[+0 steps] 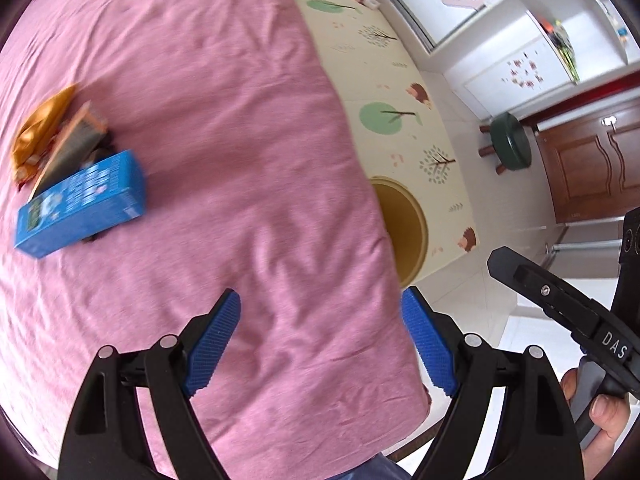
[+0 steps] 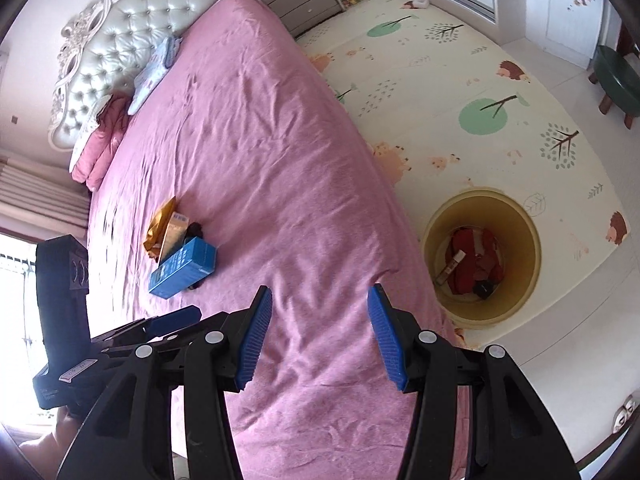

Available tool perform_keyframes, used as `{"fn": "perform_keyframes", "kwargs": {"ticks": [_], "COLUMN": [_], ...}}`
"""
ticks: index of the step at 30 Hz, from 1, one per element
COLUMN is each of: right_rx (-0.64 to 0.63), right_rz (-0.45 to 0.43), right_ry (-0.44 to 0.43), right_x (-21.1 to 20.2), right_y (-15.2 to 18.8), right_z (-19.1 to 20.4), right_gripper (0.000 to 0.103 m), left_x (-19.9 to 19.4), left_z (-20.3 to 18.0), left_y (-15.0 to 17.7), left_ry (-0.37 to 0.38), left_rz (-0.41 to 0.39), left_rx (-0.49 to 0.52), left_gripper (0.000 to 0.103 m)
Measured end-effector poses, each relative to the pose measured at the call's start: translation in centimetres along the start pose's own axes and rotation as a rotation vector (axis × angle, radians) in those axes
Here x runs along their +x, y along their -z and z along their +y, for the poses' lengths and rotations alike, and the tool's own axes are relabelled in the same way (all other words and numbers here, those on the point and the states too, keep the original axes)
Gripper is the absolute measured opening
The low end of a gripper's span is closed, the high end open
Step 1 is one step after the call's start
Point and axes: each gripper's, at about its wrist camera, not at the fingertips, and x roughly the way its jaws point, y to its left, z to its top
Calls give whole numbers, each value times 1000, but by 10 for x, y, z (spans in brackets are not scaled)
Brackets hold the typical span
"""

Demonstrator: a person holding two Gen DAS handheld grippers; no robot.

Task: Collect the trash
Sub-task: 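Move both open tools back to the orange bag and boxes on the bed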

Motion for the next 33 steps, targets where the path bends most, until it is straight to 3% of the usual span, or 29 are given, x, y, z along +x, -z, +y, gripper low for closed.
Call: {"fn": "perform_keyframes", "kwargs": {"ticks": [14, 24, 33], "right_rx": [-158, -201, -195], "right_rz": [85, 126, 166], "right_ry": [-45, -55, -55], "right_x": [61, 117, 169], "right_y": [26, 5, -27], "right_z": [145, 217, 248], "right_gripper": [50, 50, 50], "left_x": [-56, -77, -69], "left_z": [141, 230, 293], "left_y": [27, 0, -44], "left_ry": [-23, -51, -66], "left_rz": [-57, -87, -92], "left_rx": [-161, -245, -340], "left_gripper": [82, 82, 82]}}
